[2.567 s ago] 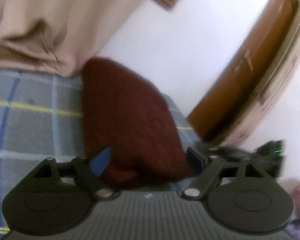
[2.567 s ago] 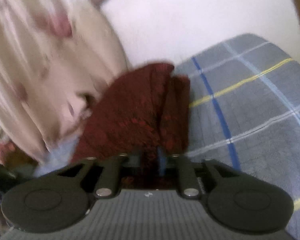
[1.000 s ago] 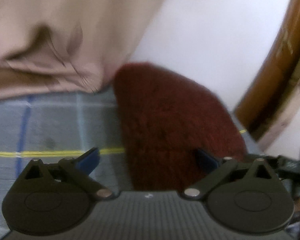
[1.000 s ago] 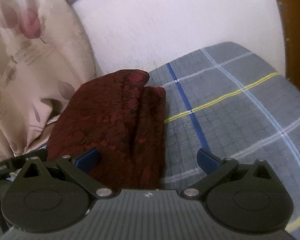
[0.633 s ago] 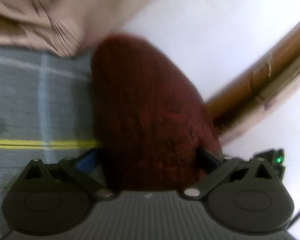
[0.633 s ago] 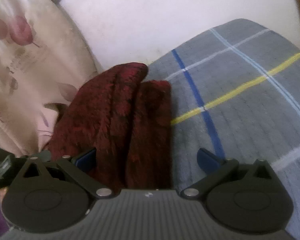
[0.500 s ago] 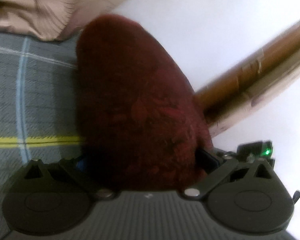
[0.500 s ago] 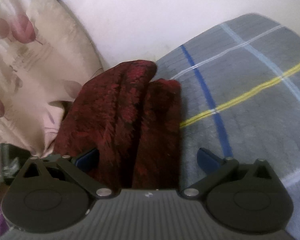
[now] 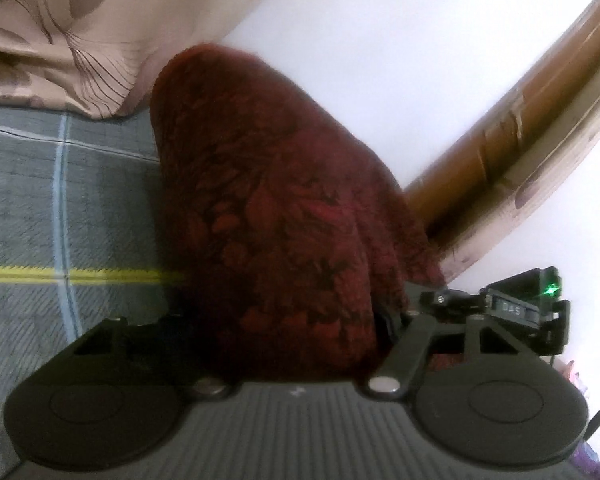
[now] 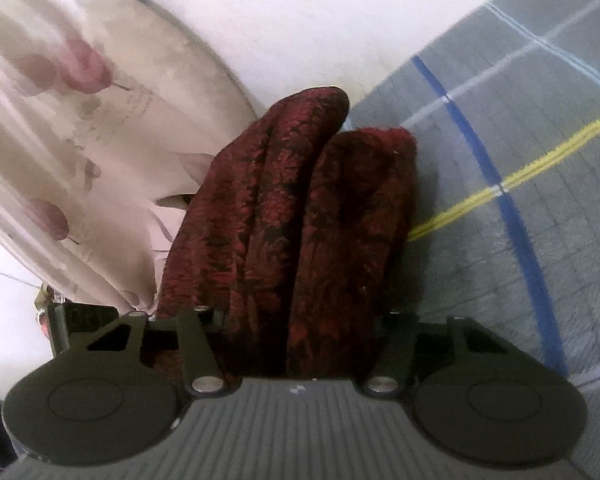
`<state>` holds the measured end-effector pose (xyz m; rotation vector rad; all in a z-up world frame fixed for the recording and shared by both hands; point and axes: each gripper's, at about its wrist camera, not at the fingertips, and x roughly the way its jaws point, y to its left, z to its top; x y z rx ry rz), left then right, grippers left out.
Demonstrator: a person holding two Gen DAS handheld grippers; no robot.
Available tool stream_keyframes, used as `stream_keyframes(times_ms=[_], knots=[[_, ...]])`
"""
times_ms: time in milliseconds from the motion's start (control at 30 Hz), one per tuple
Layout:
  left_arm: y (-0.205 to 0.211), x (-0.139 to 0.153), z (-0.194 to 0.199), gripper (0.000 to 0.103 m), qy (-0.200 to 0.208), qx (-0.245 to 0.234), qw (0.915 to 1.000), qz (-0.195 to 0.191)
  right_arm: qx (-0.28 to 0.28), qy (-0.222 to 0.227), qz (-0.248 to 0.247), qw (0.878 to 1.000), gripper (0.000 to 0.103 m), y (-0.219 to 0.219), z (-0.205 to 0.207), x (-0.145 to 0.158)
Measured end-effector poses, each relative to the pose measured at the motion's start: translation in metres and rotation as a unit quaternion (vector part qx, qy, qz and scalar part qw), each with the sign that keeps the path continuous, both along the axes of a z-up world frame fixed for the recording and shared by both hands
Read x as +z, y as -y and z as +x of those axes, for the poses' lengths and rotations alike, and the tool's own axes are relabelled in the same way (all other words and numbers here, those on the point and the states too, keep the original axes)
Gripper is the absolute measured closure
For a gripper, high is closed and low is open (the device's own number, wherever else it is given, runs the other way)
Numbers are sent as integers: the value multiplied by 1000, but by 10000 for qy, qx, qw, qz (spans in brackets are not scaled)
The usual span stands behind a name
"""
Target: Fold small clothes
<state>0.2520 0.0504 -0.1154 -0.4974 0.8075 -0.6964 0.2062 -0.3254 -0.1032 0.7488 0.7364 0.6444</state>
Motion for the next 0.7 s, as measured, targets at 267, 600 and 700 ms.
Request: stream_keyframes(times_ms=[267,600,700], knots=[[-33,40,-63,32,173,156,9997,100,186,321,178,9992,51,-30,-46,35],[-88,77,-158,32,234,275,9987,353,505,582,424,9961,51,-82,-133,68],[-94,80,-178,32,249,328,9979,503,574,596,456,9955,51,-95,-156,69]])
